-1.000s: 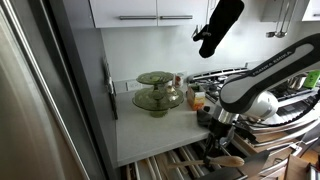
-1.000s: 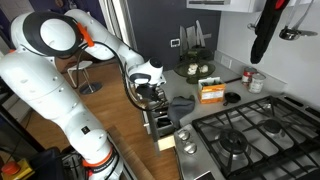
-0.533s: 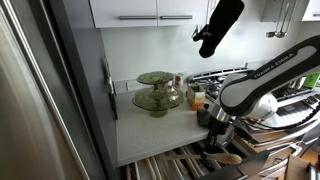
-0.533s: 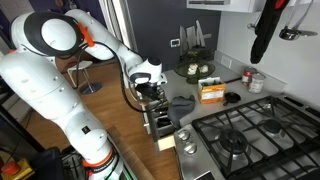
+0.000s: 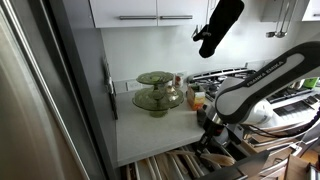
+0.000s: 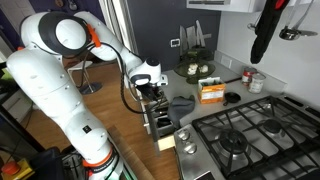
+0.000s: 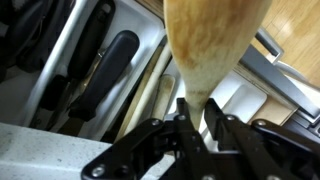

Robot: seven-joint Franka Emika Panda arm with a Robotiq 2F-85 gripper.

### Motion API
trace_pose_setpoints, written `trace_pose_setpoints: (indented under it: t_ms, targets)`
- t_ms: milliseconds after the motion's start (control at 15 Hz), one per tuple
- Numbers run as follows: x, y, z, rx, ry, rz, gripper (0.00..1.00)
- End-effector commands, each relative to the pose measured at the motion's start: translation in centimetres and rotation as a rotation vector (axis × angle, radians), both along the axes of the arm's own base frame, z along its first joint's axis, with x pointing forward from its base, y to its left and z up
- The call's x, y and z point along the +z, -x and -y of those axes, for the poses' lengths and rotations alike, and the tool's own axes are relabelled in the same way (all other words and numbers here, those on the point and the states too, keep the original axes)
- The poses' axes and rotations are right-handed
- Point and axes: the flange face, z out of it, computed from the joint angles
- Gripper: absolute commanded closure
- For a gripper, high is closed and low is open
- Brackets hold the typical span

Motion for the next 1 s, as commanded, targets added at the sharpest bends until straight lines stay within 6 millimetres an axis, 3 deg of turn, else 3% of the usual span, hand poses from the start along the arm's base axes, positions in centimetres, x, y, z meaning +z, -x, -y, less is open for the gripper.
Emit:
trace_pose_setpoints:
  t_ms: [0, 933]
  targets:
    - [-1.6, -0.8, -0.7, -0.075, 0.013, -0.036, 0.94]
    - [-3.9, -4.2, -0.7, -0.308, 0.029, 0.051, 0.94]
